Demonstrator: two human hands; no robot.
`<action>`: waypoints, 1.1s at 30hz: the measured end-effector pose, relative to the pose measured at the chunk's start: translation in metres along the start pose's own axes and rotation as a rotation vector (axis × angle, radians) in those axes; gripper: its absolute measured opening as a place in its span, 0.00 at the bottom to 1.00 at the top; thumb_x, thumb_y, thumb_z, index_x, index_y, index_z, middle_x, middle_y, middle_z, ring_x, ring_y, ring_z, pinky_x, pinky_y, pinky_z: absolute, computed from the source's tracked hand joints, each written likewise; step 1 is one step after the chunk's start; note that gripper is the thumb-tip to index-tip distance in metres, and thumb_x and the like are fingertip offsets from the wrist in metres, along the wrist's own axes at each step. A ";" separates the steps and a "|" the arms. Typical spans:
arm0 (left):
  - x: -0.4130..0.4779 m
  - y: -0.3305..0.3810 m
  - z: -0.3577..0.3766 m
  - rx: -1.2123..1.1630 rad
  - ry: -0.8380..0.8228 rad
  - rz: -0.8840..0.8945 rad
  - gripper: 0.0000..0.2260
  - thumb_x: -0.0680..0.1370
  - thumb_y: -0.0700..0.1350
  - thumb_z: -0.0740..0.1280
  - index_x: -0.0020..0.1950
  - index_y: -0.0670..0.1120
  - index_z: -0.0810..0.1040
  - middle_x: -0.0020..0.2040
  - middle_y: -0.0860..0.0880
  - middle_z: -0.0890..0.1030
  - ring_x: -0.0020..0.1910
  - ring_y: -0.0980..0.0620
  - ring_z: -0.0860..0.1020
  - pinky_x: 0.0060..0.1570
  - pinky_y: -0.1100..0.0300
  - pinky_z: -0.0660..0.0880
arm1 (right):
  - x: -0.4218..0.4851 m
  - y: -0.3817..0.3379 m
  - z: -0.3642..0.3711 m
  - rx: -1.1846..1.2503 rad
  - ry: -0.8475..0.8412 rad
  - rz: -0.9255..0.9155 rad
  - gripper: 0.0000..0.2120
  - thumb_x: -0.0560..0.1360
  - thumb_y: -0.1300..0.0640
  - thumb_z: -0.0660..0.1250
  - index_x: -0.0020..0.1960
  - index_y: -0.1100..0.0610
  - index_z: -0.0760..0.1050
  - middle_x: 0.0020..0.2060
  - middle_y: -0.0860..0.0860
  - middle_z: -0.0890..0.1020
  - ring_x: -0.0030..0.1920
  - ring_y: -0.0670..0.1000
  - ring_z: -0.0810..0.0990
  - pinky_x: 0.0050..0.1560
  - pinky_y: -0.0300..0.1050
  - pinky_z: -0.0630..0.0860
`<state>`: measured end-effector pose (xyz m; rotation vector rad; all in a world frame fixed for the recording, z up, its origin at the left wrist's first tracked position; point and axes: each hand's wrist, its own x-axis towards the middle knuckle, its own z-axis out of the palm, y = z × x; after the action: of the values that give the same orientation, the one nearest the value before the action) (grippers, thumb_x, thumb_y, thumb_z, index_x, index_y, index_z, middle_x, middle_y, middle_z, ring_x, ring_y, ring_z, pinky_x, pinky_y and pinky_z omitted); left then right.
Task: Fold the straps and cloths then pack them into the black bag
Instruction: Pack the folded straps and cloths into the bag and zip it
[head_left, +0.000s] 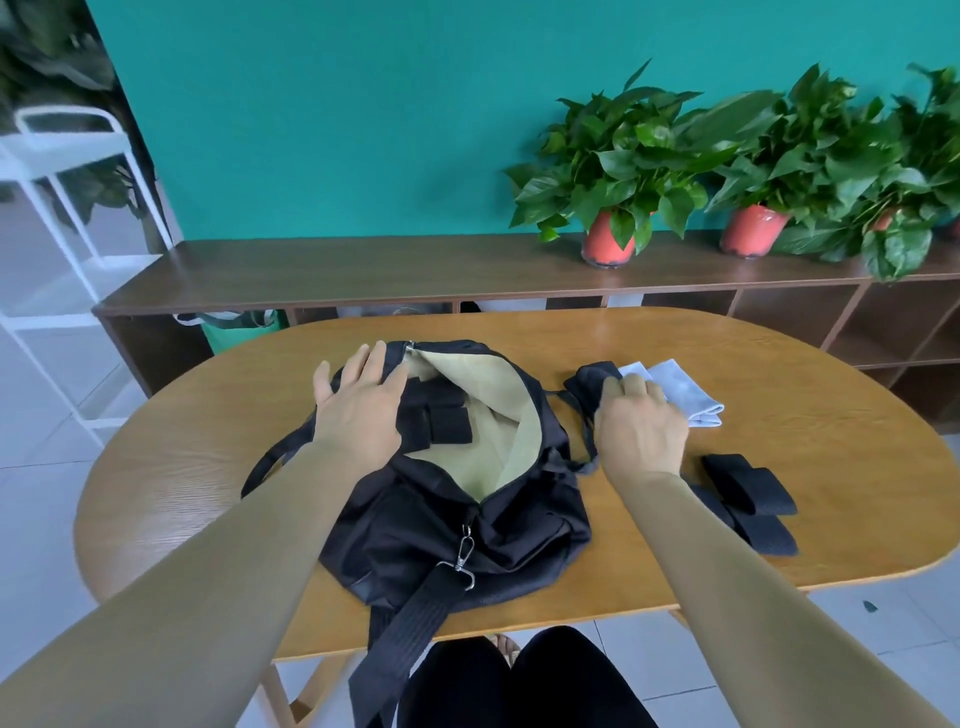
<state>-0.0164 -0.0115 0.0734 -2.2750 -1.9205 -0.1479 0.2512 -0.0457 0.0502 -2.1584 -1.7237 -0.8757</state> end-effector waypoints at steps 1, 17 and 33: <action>0.002 -0.002 0.001 -0.004 0.000 0.000 0.31 0.75 0.38 0.61 0.76 0.51 0.55 0.79 0.45 0.44 0.77 0.47 0.43 0.72 0.40 0.41 | 0.006 -0.011 -0.004 0.031 0.064 -0.034 0.12 0.52 0.68 0.74 0.32 0.59 0.75 0.27 0.53 0.74 0.27 0.54 0.73 0.26 0.39 0.55; 0.023 -0.032 0.024 -0.059 0.050 0.025 0.30 0.76 0.40 0.61 0.76 0.53 0.55 0.78 0.49 0.53 0.74 0.50 0.58 0.71 0.40 0.40 | 0.034 -0.159 0.028 0.214 -0.015 -0.433 0.14 0.46 0.66 0.73 0.29 0.56 0.74 0.26 0.51 0.74 0.27 0.52 0.74 0.25 0.39 0.60; 0.024 -0.039 0.029 -0.080 0.087 0.023 0.30 0.76 0.38 0.61 0.77 0.49 0.57 0.74 0.51 0.60 0.71 0.52 0.61 0.70 0.44 0.36 | 0.047 -0.171 0.064 0.184 -0.161 -0.461 0.14 0.48 0.65 0.76 0.28 0.56 0.74 0.23 0.50 0.74 0.32 0.54 0.76 0.28 0.39 0.66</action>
<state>-0.0518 0.0237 0.0514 -2.2994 -1.8771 -0.3210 0.1139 0.0727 -0.0023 -1.7830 -2.3353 -0.6169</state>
